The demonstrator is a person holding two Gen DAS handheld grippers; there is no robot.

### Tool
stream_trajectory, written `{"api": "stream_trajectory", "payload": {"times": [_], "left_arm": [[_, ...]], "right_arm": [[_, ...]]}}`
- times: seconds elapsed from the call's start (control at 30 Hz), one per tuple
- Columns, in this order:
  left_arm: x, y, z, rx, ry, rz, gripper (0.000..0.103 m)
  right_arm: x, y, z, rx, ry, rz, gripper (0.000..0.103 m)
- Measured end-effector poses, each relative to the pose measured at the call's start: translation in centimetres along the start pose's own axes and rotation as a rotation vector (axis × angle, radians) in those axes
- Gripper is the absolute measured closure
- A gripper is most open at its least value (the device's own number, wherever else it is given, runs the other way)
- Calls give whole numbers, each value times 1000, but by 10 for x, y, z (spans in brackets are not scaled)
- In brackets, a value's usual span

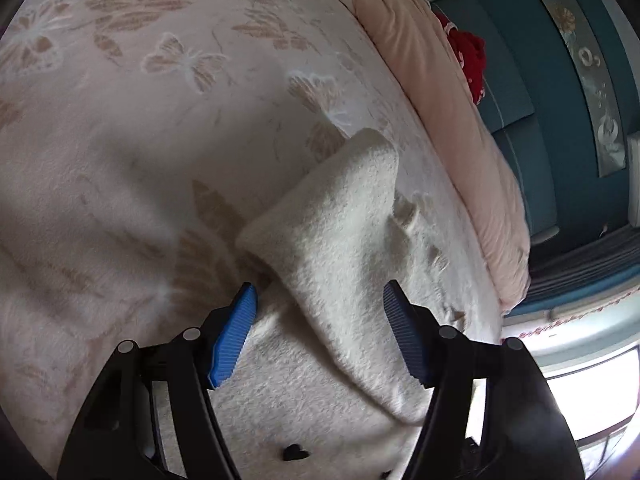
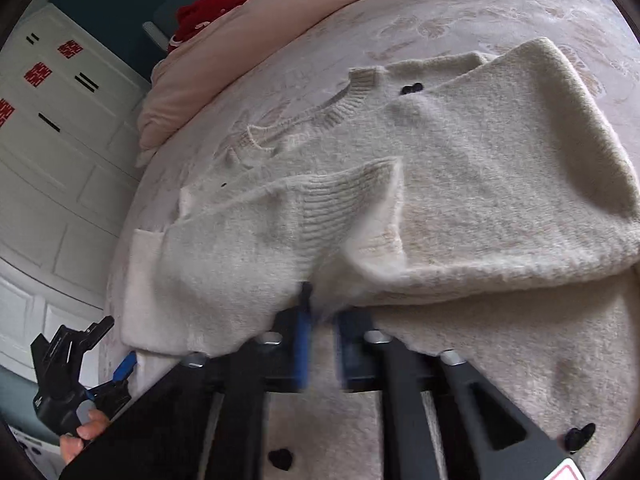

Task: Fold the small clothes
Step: 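Fold the held sleeve across the body with the left tool and release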

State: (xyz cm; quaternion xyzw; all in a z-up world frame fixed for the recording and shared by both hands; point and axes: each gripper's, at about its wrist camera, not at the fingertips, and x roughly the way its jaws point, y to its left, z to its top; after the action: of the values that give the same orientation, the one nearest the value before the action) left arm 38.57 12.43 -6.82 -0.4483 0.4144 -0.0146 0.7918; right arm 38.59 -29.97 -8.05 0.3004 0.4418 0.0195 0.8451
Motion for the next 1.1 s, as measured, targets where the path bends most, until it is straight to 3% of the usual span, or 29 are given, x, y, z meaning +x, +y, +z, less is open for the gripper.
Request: {"api": "stream_trajectory", "payload": {"times": [0.07, 0.2, 0.3, 0.33, 0.37, 0.47, 0.53, 0.6, 0.7, 0.77, 0.87, 0.93, 1.03, 1.1], "left_arm": [[-1, -2, 6, -14, -2, -43, 49], [17, -19, 17, 13, 49, -2, 60], [32, -23, 19, 4, 76, 39, 81], [35, -25, 19, 12, 77, 51, 95], [34, -28, 20, 22, 64, 57, 96], [26, -37, 16, 39, 11, 44, 96], [30, -42, 10, 61, 20, 58, 96], [44, -43, -5, 83, 48, 101, 96], [63, -36, -24, 80, 88, 143, 96], [63, -37, -32, 99, 74, 142, 96], [61, -47, -33, 174, 74, 153, 96], [61, -46, -30, 190, 71, 167, 96], [67, -41, -29, 206, 73, 174, 94], [63, -50, -33, 269, 67, 186, 92]], "right_arm": [[-9, 10, 4, -38, -44, 9, 95], [-35, 43, 24, -160, -106, 16, 96], [-50, 66, 44, -210, -133, 37, 96], [-59, 73, 51, -229, -155, 42, 96], [-70, 77, 59, -244, -186, 45, 96], [-115, 76, 83, -252, -313, 60, 97], [-123, 59, 89, -254, -341, 17, 97], [-106, 21, 86, -209, -291, -72, 97], [-52, -57, 68, -64, -124, -183, 97], [-45, -90, 57, 49, -99, -131, 98], [-64, -88, 58, 71, -164, -47, 98], [-66, -83, 57, 25, -196, -52, 98], [-28, -95, 47, -19, -77, -159, 98], [-32, -95, 46, -15, -104, -134, 96]]}}
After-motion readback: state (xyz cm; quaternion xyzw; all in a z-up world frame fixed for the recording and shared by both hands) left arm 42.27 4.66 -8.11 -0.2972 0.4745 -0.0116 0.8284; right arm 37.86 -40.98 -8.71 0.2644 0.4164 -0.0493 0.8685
